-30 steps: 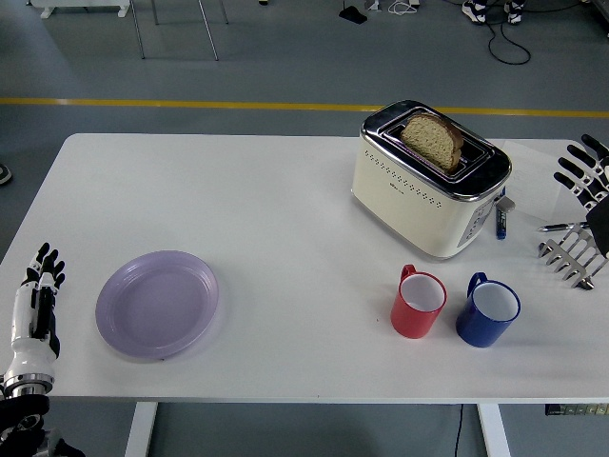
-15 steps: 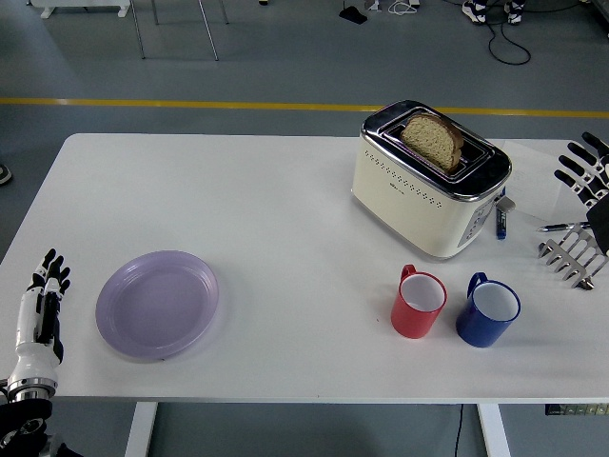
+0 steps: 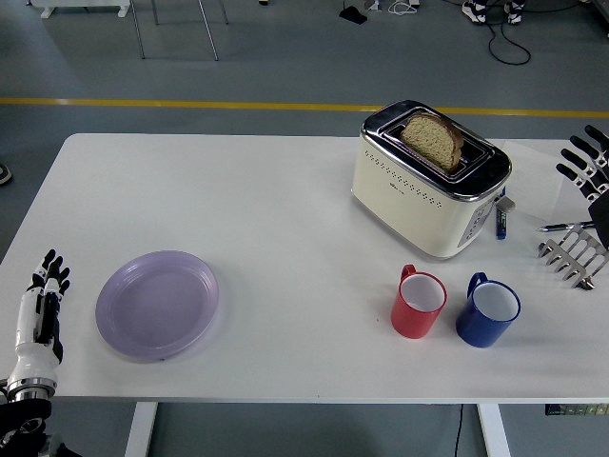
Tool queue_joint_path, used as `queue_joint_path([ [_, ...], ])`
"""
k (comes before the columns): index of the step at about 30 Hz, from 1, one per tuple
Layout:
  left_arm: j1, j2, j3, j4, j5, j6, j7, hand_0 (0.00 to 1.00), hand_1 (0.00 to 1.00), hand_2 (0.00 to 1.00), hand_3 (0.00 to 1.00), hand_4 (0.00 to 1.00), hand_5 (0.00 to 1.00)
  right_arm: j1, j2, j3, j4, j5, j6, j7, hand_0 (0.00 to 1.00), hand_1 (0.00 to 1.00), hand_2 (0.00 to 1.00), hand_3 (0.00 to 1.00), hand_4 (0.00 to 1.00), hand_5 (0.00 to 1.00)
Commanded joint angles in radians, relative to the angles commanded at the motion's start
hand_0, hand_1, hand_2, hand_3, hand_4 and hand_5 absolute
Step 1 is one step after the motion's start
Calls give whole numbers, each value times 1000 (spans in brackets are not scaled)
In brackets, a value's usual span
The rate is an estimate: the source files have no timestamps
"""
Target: Push plate across desktop,pick up the break from the machine,place the break in the plate
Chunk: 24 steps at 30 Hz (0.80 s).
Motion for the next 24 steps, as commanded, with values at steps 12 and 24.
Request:
queue_joint_path([
  [12,-25,3,19,108,92,-22,-45,918,936,998,996,565,998,5,2,0,-1,0,1,-1,828,767,765,772,483,555],
  [24,-47,8,54,145,96,-39,-59,920,933,996,988,561,998,5,8,-4,-3,0,1,0,827,767,764,771,481,552],
])
